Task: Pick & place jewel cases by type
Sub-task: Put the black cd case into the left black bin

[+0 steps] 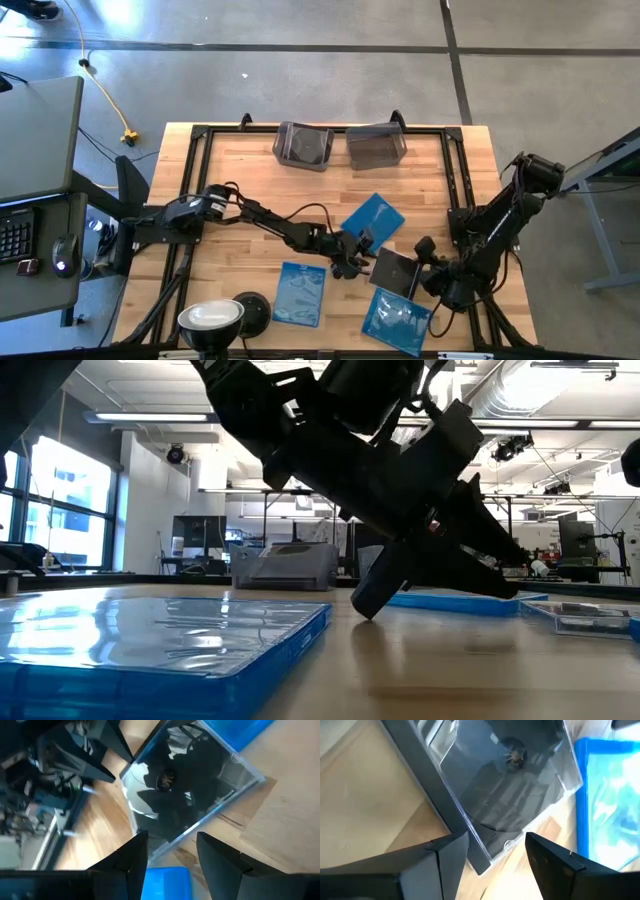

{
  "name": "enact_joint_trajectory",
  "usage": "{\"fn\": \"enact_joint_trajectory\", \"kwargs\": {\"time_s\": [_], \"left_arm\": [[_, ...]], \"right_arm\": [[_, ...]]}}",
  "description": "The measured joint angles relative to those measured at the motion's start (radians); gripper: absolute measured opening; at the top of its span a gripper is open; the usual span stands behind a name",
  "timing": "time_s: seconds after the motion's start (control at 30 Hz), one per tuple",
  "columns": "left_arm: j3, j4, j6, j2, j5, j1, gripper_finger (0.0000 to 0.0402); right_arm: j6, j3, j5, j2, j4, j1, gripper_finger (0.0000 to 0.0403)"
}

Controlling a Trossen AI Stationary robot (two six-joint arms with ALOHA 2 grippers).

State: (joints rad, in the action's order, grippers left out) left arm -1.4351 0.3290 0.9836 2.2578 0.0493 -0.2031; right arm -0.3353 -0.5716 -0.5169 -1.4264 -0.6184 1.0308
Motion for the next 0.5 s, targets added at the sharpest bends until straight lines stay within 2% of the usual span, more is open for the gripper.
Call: {"fn": "enact_joint_trajectory", "kwargs": {"time_s": [0.1, 0.2, 0.27, 0.4, 0.5], "left_arm": [[0.000, -0.003, 0.089, -0.001, -0.001, -0.001, 0.0162], [-0.007, -0.016, 0.157, -0.002, 0.009, -0.001, 0.0162], [-0.028, -0.074, 0.189, -0.001, 0.022, -0.001, 0.0162], [-0.086, -0.224, 0.228, 0.001, 0.048, 0.000, 0.0162], [-0.105, -0.260, 0.227, 0.001, 0.116, -0.001, 0.0162]], "right_arm": [[0.051, -0.005, -0.071, -0.068, 0.065, 0.019, 0.0199], [0.204, 0.001, -0.188, -0.108, 0.166, 0.035, 0.0199], [0.292, -0.001, -0.211, -0.112, 0.204, 0.033, 0.0199], [0.250, -0.010, -0.212, -0.110, 0.185, 0.009, 0.0199], [0.224, -0.009, -0.240, -0.110, 0.176, -0.020, 0.0199]]}}
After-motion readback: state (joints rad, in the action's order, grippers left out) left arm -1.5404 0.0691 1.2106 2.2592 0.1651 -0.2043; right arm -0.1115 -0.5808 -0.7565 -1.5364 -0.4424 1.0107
